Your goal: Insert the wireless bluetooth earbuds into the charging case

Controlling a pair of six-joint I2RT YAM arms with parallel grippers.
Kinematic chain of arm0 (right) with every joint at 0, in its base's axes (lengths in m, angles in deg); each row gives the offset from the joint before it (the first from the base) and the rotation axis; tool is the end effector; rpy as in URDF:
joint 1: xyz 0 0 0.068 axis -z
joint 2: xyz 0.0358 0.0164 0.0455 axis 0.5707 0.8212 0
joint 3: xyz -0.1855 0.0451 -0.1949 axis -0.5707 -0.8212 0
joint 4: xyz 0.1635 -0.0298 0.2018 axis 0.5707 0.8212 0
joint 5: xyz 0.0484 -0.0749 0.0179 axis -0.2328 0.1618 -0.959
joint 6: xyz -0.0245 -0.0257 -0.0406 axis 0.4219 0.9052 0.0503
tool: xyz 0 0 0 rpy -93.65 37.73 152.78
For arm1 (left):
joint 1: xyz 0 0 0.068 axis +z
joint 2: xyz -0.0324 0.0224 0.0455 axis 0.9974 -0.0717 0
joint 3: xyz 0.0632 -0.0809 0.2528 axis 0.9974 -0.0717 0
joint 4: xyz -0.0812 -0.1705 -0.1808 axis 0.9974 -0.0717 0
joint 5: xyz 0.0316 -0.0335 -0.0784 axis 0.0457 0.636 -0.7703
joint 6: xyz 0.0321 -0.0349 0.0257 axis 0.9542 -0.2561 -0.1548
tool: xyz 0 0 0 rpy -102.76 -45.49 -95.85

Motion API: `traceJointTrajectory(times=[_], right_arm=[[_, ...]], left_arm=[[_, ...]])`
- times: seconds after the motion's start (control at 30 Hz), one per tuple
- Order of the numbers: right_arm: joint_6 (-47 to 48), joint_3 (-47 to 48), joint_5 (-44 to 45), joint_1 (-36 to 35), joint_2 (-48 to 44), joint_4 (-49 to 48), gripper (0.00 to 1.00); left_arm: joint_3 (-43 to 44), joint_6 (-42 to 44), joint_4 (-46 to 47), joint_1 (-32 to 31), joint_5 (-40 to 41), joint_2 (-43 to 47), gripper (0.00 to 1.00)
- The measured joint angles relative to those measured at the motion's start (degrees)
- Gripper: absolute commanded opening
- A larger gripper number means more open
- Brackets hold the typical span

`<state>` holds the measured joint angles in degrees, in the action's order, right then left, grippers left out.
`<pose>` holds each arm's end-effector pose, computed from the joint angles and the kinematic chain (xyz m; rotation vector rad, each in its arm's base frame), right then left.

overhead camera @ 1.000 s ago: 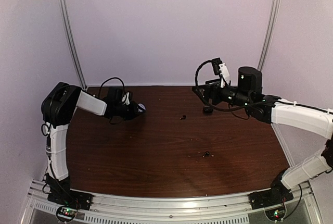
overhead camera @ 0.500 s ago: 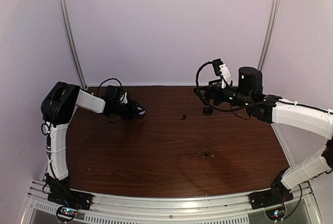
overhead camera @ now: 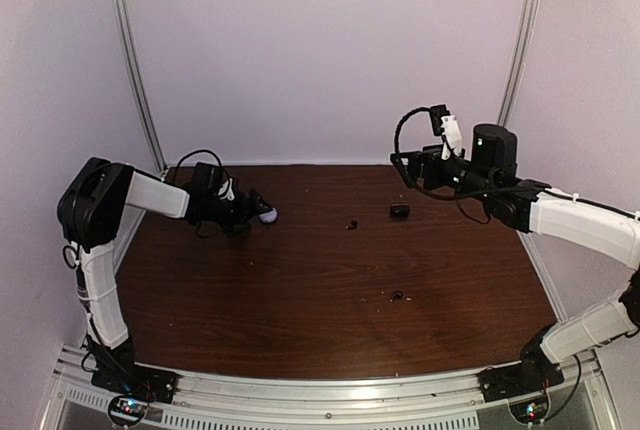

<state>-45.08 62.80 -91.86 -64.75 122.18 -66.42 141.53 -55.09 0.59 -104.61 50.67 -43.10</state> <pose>0.2632 0.1603 0.3229 -0.4777 1.7156 0.6793 0.3943 -0.1497 0.1325 -0.4245 2.4365 -1.0834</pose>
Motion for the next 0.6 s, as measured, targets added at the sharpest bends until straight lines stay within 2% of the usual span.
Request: traceJointTrajectory(times=[0.27, 0.4, 0.6], right_arm=[[-0.1, 1.1, 0.5, 4.5, 2.4, 1.0, 1.0], [0.0, 4.6, 1.2, 5.7, 9.9, 3.7, 1.0], [0.1, 8.0, 2.3, 7.9, 22.2, 7.9, 0.99]], left_arm=[[-6.9, 4.8, -2.5, 0.1, 6.1, 9.6, 0.98], [-12.3, 8.3, -0.5, 0.1, 11.5, 20.8, 0.98], [-20.1, 14.4, 7.8, -0.3, 20.5, 37.3, 0.98]])
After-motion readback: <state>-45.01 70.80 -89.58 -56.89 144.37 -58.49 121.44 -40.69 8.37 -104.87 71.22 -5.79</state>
